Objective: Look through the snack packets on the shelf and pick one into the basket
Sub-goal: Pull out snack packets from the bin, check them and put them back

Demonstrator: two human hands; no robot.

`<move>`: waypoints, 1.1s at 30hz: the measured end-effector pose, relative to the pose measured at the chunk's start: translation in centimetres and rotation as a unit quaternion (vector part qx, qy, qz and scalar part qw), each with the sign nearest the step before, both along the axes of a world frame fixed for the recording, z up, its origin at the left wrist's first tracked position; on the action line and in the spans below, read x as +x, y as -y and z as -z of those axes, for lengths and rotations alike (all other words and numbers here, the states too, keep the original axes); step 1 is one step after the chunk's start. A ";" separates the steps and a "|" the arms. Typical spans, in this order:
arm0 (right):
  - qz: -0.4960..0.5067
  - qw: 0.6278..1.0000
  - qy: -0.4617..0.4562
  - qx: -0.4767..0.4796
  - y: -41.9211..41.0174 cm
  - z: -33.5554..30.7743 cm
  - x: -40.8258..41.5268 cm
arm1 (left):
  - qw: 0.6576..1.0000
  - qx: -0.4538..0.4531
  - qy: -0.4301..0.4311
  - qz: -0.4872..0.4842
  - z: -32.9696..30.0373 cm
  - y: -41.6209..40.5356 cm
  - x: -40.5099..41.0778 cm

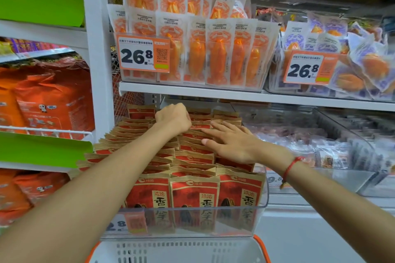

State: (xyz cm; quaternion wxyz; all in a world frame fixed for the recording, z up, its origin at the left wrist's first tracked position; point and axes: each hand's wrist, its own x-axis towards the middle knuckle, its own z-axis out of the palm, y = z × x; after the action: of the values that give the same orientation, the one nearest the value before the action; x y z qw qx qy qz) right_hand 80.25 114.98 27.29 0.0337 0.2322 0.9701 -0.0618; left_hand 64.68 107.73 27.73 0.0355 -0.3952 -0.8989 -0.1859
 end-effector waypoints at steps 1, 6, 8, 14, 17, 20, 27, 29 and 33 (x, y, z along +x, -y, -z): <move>0.000 1.000 0.001 0.001 0.1 0.0 0.0 | 1.000 0.002 0.001 -0.004 0.0 -0.1 -0.1; 0.002 1.000 -0.001 -0.001 -0.2 0.2 0.1 | 0.999 0.049 0.001 0.013 0.1 1.0 0.0; 0.001 1.000 0.001 -0.003 -0.2 0.2 0.0 | 0.997 0.071 -0.009 0.011 -0.1 1.7 0.2; 0.008 1.000 0.006 -0.019 -0.3 0.2 -0.2 | 0.989 0.118 -0.088 0.030 -0.9 3.6 1.3; 0.013 0.999 0.006 -0.030 -0.2 -0.2 -0.2 | 0.983 0.151 -0.098 0.023 -1.1 5.1 1.4; 0.020 0.997 -0.048 -0.052 -0.4 -0.3 -0.4 | 0.975 0.194 -0.106 0.027 -1.5 6.4 1.6; 0.065 0.926 -0.334 -0.161 1.4 -2.1 0.1 | 0.949 0.273 -0.139 0.079 -4.1 9.0 3.9; 0.046 0.914 -0.381 -0.130 1.9 -2.3 0.3 | 0.945 0.283 -0.141 0.088 -4.7 9.9 4.5; -0.010 0.889 -0.446 -0.103 2.9 -3.0 1.7 | 0.934 0.330 -0.109 0.089 -5.7 12.0 5.0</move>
State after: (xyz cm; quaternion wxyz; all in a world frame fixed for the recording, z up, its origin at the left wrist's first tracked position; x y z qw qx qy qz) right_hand 81.96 112.06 30.24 -0.3783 0.1661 0.8735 -0.2577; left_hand 69.73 95.74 33.44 0.2449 -0.4577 -0.7388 -0.4298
